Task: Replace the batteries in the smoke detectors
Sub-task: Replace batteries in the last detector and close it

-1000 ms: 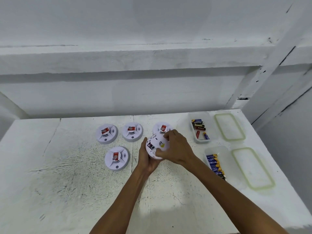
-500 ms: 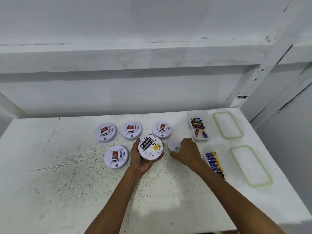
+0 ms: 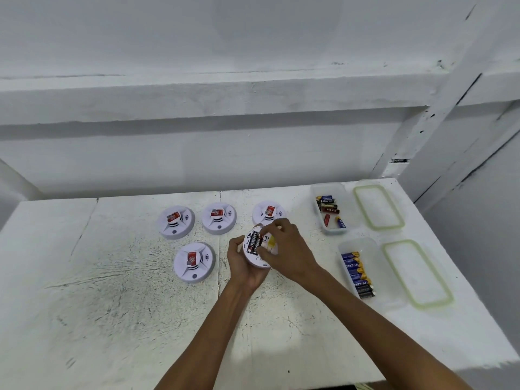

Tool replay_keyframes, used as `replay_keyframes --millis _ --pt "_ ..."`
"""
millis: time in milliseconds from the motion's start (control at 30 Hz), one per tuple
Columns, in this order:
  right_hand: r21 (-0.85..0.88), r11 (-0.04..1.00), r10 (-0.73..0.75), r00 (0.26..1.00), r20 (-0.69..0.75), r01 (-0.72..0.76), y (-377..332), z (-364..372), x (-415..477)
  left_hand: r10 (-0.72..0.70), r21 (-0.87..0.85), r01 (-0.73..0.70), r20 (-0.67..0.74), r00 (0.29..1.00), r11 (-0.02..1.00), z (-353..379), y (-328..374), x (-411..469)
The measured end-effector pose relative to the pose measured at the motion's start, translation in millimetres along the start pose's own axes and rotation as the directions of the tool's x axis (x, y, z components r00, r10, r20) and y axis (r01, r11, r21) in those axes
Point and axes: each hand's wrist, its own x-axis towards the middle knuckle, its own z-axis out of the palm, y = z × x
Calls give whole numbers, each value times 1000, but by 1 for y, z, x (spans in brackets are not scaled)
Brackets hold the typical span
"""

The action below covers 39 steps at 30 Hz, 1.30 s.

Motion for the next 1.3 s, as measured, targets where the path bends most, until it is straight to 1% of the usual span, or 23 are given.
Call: replay_keyframes --millis 167,333,433,600,667,800,833,933,967,1034,1134,1234,1300 --pt "-102 995 -21 999 -46 16 -8 4 0 53 85 -47 -69 996 995 4 -8 2" --pt "-164 984 61 997 -41 -67 -12 -2 11 58 195 -34 -120 991 980 6 -13 9" --pt "-191 979 67 997 -28 -71 -9 -5 16 62 209 -33 -133 989 977 3 -16 12" --pt "-178 980 88 996 -19 -90 1 -5 13 75 198 -47 -141 987 979 4 -24 13" --pt "-116 987 110 993 -31 -113 3 -1 10 81 200 -51 -144 986 978 5 -24 12" --pt "51 978 205 974 -96 -201 2 0 9 84 205 -59 -120 989 977 11 -23 12" --pt "46 978 205 973 -108 -202 1 0 9 81 195 -58 -110 991 979 11 -23 12" --pt "-108 985 114 977 -179 -135 -4 1 9 86 206 -68 -78 993 976 12 -24 11" --pt "-106 985 118 977 -178 -138 -5 0 9 86 215 -69 -70 994 974 13 -25 10" --pt "-38 984 166 976 -144 -173 -3 1 9 67 205 -54 -60 996 977 13 -23 9" --pt "60 978 204 975 -82 -200 5 -2 12 9 128 5 -108 994 992 9 -18 7" --pt "260 933 272 960 -58 -249 8 -18 12 -25 63 31 -97 995 998 5 -16 2" --pt "346 902 298 952 -65 -259 11 -29 14 -54 36 57 -65 996 998 7 -15 -2"
